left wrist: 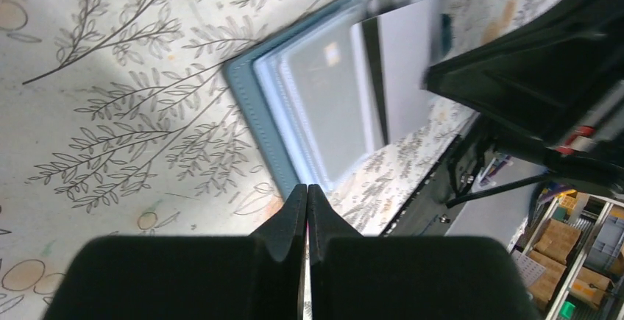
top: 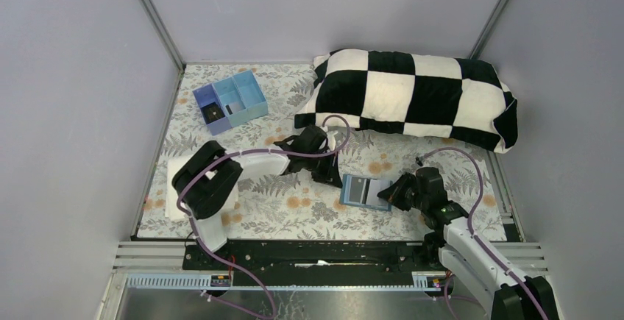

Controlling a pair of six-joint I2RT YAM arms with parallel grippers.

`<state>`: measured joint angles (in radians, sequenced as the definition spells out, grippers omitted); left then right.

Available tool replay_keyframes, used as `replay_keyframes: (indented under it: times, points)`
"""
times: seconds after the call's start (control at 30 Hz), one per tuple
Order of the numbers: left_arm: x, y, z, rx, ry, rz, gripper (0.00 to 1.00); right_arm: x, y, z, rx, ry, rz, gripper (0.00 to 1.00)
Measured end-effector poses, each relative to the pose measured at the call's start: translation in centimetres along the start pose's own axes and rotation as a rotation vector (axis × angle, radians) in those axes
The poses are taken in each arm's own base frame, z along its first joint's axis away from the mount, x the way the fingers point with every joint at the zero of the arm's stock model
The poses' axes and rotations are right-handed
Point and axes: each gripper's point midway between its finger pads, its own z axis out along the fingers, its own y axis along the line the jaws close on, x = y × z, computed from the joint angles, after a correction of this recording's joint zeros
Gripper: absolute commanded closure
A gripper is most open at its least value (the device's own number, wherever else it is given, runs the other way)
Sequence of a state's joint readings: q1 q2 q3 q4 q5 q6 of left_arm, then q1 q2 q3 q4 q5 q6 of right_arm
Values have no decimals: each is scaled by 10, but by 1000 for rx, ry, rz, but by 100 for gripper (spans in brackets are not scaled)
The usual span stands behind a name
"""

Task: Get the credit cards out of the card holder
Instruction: Remove the credit card from the card holder.

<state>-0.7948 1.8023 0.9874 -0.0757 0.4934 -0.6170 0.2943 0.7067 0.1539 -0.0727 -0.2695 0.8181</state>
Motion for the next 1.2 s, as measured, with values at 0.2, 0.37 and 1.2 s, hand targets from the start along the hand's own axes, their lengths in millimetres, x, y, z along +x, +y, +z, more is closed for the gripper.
replay_keyframes:
  times: [0.2, 0.37, 1.2]
  points:
    - [-11, -28, -12, 65, -37, 58, 92, 2, -5, -2, 23, 0, -3, 100]
    - [-1, -52, -6, 139, 1, 91, 86, -3, -5, -5, 28, -31, -6, 100]
    - [-15, -48, 63, 160, 97, 23, 73, 2, 0, 4, 11, 21, 27, 53]
